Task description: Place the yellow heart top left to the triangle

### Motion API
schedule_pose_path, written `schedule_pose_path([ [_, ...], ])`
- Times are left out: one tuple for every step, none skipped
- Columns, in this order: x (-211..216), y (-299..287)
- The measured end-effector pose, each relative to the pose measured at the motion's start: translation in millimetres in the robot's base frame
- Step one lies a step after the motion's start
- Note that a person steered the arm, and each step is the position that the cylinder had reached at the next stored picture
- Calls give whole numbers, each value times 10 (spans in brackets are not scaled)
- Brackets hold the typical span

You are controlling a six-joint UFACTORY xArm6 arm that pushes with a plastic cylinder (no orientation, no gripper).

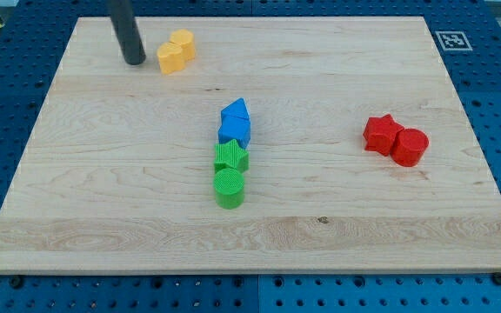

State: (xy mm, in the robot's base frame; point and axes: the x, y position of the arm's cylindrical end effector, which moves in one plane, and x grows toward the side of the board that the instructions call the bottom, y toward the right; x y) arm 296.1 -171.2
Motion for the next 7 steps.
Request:
schedule_pose_path([
  [0, 274],
  [0, 552],
  [-1, 780],
  [-1, 1123],
  [-1, 1551],
  [-40, 1666],
  [-53, 2125],
])
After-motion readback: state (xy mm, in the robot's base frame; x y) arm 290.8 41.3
